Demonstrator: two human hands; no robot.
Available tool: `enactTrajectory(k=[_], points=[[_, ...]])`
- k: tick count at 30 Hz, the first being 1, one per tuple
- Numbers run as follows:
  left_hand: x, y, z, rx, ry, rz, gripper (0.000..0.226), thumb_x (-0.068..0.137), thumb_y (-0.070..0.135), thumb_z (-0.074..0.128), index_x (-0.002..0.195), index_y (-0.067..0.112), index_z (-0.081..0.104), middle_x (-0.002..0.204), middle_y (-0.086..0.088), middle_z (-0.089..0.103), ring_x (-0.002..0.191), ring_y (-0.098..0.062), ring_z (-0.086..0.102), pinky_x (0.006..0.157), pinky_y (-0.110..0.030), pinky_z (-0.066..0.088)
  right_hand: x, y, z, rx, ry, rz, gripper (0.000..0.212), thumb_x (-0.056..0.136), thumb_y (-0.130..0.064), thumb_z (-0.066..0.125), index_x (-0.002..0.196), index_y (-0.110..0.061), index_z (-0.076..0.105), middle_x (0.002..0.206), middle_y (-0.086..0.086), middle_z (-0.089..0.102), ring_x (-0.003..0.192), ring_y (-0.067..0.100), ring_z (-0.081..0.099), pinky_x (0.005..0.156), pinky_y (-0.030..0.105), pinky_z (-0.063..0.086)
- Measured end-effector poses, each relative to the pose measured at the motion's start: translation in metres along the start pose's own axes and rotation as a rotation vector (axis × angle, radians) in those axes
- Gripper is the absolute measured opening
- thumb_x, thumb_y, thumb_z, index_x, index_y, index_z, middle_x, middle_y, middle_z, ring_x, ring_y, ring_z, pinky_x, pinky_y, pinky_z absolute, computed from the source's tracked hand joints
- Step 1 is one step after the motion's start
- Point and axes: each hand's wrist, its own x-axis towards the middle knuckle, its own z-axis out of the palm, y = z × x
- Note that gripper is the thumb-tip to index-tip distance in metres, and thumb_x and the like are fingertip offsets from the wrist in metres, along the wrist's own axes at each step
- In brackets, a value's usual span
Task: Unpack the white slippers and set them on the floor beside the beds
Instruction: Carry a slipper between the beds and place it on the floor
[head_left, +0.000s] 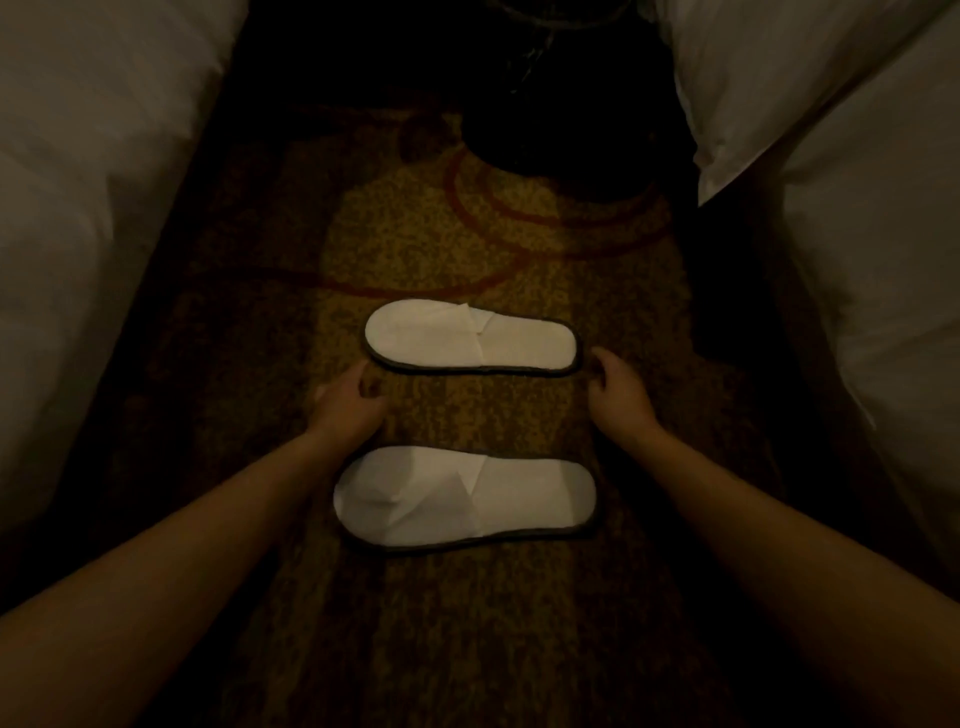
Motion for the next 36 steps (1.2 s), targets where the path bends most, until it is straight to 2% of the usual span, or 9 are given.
enactTrajectory(k=[2, 4, 6, 10, 15, 17, 22, 29, 36], points=[[-0.013, -0.009, -0.002, 0.109, -0.011, 0.025, 0.058, 0.087, 0.014, 0.055, 0.143, 0.015, 0.036, 0.142, -0.019, 0.044, 0.13, -0.038, 0.039, 0.111, -0.045, 0.034, -0.015, 0.007, 0.001, -0.085, 0.005, 0.09, 0.025, 0.088, 0.0, 0.042, 0.109, 0.0, 0.056, 0.112, 0.021, 0.059, 0.092, 0.026, 0.055, 0.071, 0.018, 0.037], [-0.024, -0.014, -0.001, 0.19, -0.009, 0.019, 0.055, 0.088, 0.015, 0.055, 0.141, 0.013, 0.039, 0.141, -0.018, 0.046, 0.131, -0.037, 0.039, 0.113, -0.042, 0.03, -0.03, 0.012, 0.006, -0.189, -0.095, 0.163, 0.015, 0.088, -0.004, 0.044, 0.097, -0.004, 0.056, 0.105, 0.017, 0.06, 0.076, 0.017, 0.047, 0.055, 0.022, 0.034], [-0.032, -0.014, 0.003, 0.217, -0.014, -0.004, 0.057, 0.089, 0.019, 0.053, 0.144, 0.013, 0.036, 0.144, -0.016, 0.043, 0.134, -0.035, 0.037, 0.114, -0.041, 0.028, -0.04, 0.013, 0.009, -0.255, -0.159, 0.172, 0.01, 0.089, -0.007, 0.044, 0.09, -0.005, 0.053, 0.102, 0.016, 0.059, 0.073, 0.016, 0.043, 0.052, 0.024, 0.03], [-0.039, -0.01, 0.013, 0.247, -0.022, -0.033, 0.059, 0.088, 0.018, 0.054, 0.143, 0.012, 0.035, 0.146, -0.019, 0.04, 0.136, -0.037, 0.033, 0.113, -0.044, 0.031, -0.047, 0.008, 0.011, -0.292, -0.189, 0.145, 0.012, 0.091, -0.012, 0.043, 0.088, -0.006, 0.052, 0.099, 0.015, 0.06, 0.077, 0.018, 0.049, 0.061, 0.026, 0.037], [-0.036, -0.005, 0.017, 0.303, -0.036, -0.044, 0.049, 0.087, 0.02, 0.054, 0.135, 0.011, 0.046, 0.139, -0.02, 0.046, 0.129, -0.039, 0.04, 0.107, -0.049, 0.037, -0.051, 0.012, 0.009, -0.353, -0.216, 0.128, 0.02, 0.092, -0.016, 0.043, 0.101, -0.003, 0.055, 0.107, 0.017, 0.059, 0.092, 0.027, 0.057, 0.07, 0.029, 0.041], [-0.037, -0.001, 0.013, 0.327, -0.04, -0.016, 0.043, 0.09, 0.022, 0.049, 0.13, 0.009, 0.05, 0.137, -0.02, 0.048, 0.127, -0.039, 0.042, 0.107, -0.048, 0.036, -0.053, 0.011, 0.005, -0.38, -0.2, 0.114, 0.023, 0.093, -0.018, 0.041, 0.103, -0.002, 0.054, 0.111, 0.019, 0.058, 0.097, 0.03, 0.056, 0.074, 0.031, 0.042], [-0.086, 0.017, -0.013, 0.512, -0.102, 0.004, 0.049, 0.095, 0.036, 0.042, 0.137, 0.011, 0.04, 0.147, -0.015, 0.035, 0.136, -0.035, 0.027, 0.112, -0.044, 0.026, -0.099, -0.02, -0.019, -0.487, -0.076, 0.126, 0.036, 0.094, -0.033, 0.041, 0.111, -0.002, 0.049, 0.118, 0.021, 0.05, 0.111, 0.035, 0.045, 0.086, 0.041, 0.041], [-0.192, 0.078, -0.081, 0.618, -0.289, -0.037, 0.05, 0.096, 0.038, 0.039, 0.14, 0.014, 0.036, 0.147, -0.013, 0.034, 0.135, -0.035, 0.026, 0.109, -0.047, 0.029, -0.19, -0.083, -0.106, -0.552, -0.252, 0.172, 0.051, 0.092, -0.051, 0.035, 0.122, -0.011, 0.043, 0.124, 0.016, 0.047, 0.113, 0.031, 0.043, 0.09, 0.042, 0.039], [-0.283, 0.192, -0.143, 0.637, -0.343, 0.113, 0.052, 0.097, 0.035, 0.036, 0.145, 0.014, 0.029, 0.15, -0.011, 0.032, 0.137, -0.031, 0.026, 0.112, -0.044, 0.03, -0.233, -0.173, -0.221, -0.545, -0.264, 0.158, 0.056, 0.093, -0.053, 0.03, 0.127, -0.009, 0.039, 0.127, 0.016, 0.044, 0.116, 0.032, 0.042, 0.092, 0.044, 0.039]])
